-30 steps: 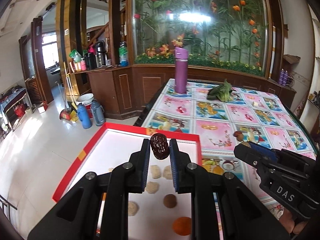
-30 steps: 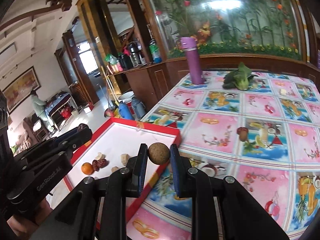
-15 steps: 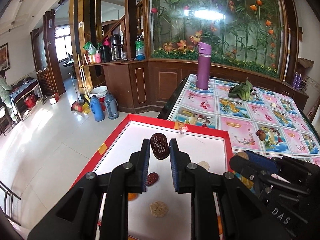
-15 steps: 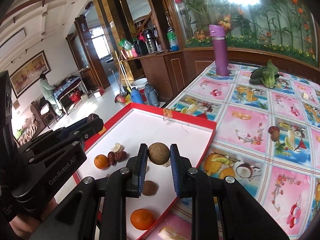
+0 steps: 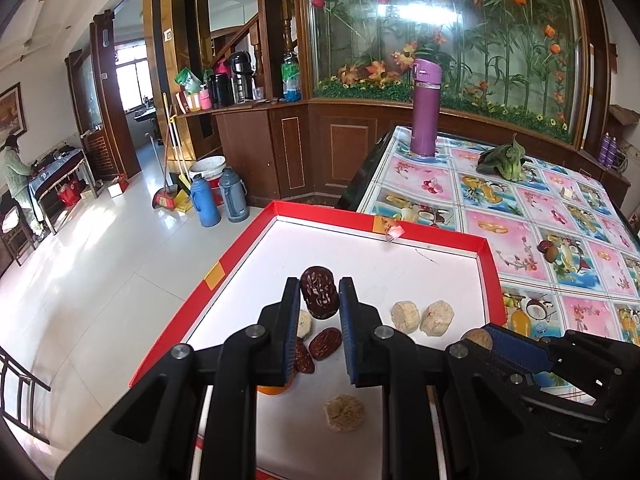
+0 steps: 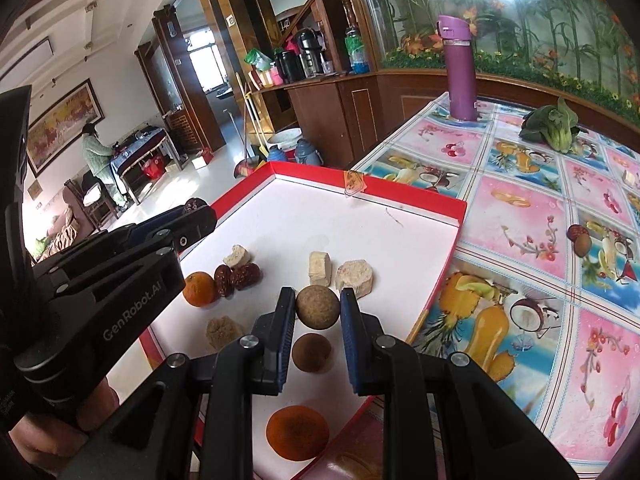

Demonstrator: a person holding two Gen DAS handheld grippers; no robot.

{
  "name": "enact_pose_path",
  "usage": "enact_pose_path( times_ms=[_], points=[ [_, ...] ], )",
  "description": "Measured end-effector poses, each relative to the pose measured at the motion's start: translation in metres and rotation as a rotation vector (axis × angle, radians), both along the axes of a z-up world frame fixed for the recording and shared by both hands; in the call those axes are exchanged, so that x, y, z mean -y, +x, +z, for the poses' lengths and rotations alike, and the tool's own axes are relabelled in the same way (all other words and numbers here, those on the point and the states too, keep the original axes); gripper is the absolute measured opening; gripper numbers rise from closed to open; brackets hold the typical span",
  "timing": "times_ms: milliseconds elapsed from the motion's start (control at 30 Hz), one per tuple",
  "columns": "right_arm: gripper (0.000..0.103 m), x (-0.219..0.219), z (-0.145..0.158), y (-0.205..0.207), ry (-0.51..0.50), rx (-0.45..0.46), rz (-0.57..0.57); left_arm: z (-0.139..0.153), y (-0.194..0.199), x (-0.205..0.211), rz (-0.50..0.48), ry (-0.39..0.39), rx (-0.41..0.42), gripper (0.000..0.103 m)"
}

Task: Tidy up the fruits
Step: 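Open the right gripper over the tray while the left releases its date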

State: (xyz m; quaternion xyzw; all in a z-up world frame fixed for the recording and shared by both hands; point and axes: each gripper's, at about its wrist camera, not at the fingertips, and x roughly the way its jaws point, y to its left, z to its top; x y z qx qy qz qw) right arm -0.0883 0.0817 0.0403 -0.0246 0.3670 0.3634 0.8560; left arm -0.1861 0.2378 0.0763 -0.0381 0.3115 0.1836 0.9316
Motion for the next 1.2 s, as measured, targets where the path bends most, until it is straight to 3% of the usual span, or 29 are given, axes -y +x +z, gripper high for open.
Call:
enact_pose_path(
  times_ms=[467, 967, 1033, 1100, 1200],
  points=[
    [0.021, -0.006, -0.019, 0.004, -0.033, -0.039, 0.001, -0.013, 0.006, -0.004, 0.009, -0.004, -0.038, 0.021],
    [0.024, -0.004, -0.023, 0.006, -0.023, -0.044, 0.016, -0.04, 0.016, -0.005, 0.019, -0.026, -0.132, 0.022],
    [0.027, -0.002, -0.024, 0.007, -0.014, -0.06, 0.031, -0.043, 0.016, -0.006, 0.024, -0.035, -0.145, 0.026],
    [0.03, 0.001, -0.023, 0.007, -0.002, -0.067, 0.031, -0.044, 0.014, -0.006, 0.024, -0.03, -0.147, 0.04],
    [0.037, 0.007, -0.022, 0.008, 0.022, -0.079, 0.031, -0.043, 0.012, -0.003, 0.022, -0.011, -0.149, 0.05]
  ],
)
